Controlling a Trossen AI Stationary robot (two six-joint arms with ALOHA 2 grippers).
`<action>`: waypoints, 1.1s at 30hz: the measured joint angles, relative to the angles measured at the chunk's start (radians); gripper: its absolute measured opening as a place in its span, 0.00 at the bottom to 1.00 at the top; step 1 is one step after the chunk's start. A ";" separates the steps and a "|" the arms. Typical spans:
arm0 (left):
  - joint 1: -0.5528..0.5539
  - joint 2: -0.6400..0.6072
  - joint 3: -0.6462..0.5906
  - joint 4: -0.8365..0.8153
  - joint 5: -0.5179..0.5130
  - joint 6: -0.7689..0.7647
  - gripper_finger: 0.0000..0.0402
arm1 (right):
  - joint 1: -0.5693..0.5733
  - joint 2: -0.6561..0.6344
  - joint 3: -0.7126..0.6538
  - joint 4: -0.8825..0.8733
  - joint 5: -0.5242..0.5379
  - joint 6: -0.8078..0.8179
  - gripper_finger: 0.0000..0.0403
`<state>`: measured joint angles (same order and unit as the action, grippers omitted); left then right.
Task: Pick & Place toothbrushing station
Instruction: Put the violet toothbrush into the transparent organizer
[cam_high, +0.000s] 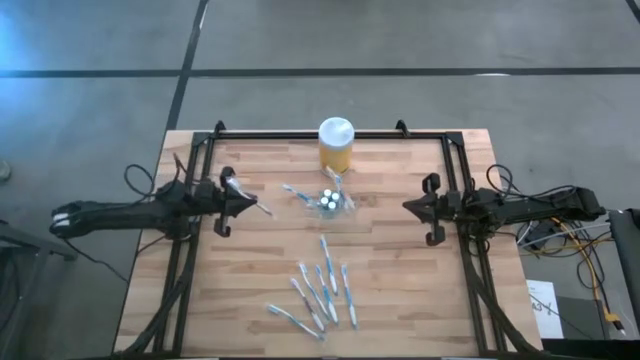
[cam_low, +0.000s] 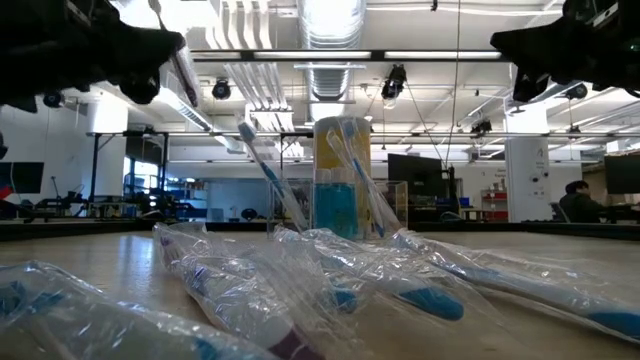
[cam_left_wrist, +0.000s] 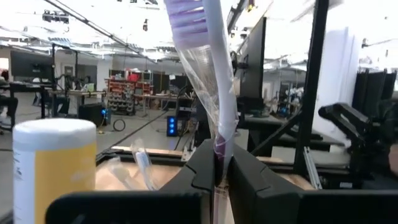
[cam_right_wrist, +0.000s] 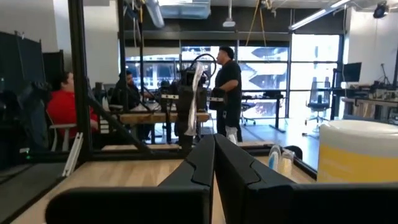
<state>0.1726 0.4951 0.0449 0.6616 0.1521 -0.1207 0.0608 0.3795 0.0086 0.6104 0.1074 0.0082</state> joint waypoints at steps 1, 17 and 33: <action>0.000 0.039 -0.008 0.054 -0.004 -0.014 0.05 | 0.000 0.004 0.000 0.001 0.000 0.000 0.02; -0.001 0.692 0.161 0.400 -0.095 0.072 0.05 | 0.000 0.011 0.000 0.009 0.000 -0.009 0.02; -0.002 1.081 0.314 0.631 -0.231 0.105 0.05 | 0.000 0.011 0.000 -0.026 -0.002 0.019 0.02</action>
<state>0.1707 1.5761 0.3587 1.2930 -0.0784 -0.0154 0.0608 0.3901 0.0090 0.5842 0.1059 0.0269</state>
